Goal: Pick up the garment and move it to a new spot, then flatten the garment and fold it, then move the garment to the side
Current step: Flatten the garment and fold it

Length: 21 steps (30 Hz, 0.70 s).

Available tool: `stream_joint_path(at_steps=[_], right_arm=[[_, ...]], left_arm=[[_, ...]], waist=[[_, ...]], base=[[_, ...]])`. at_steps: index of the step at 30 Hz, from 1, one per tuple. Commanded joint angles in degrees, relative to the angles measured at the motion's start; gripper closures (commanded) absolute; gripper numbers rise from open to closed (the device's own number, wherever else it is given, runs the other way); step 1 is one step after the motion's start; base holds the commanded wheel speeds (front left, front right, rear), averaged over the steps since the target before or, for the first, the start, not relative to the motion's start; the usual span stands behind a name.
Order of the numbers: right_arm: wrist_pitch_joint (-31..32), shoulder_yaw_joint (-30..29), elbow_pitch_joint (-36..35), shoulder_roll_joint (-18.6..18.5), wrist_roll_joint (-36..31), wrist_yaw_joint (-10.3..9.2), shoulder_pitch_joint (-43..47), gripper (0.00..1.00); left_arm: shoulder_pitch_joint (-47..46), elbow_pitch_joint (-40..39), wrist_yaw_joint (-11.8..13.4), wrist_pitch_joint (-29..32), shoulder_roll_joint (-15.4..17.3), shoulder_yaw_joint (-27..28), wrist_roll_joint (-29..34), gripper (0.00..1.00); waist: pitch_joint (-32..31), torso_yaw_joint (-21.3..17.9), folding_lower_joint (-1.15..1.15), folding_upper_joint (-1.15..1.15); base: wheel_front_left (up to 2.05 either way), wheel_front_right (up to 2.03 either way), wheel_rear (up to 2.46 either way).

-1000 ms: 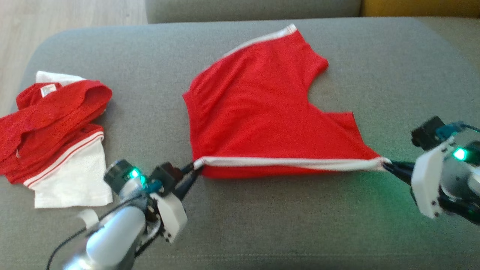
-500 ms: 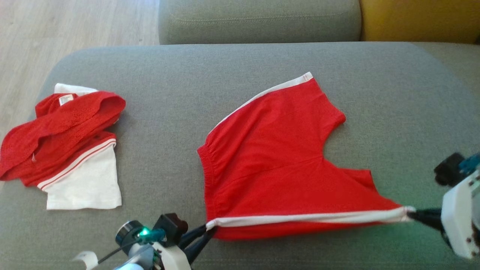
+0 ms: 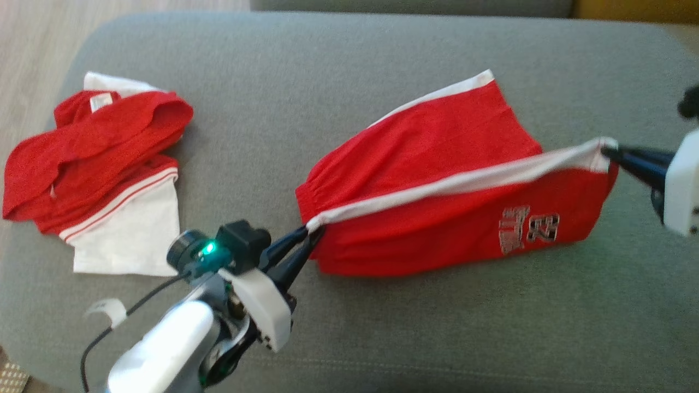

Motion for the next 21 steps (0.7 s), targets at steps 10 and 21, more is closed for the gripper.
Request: stream_joint_path(at_steps=[10,21], right_arm=[[0.59,-4.56,4.86,2.67,-5.34,-0.05,-9.60,1.00],[-2.08,-2.03,8.94,6.49,-11.26,-0.05,-17.02,1.00]], left_arm=[[-10.90,5.41,-0.26,-3.94,-3.70,3.59,0.33,1.00],[-17.17,14.48,-0.73,-8.30,-7.74,3.56,1.12,1.00]], waist=[[8.51,4.50,0.00,0.00],[13.63,6.26,0.00,0.00]], base=[[0.00,0.00,0.00],[0.00,0.00,0.00]])
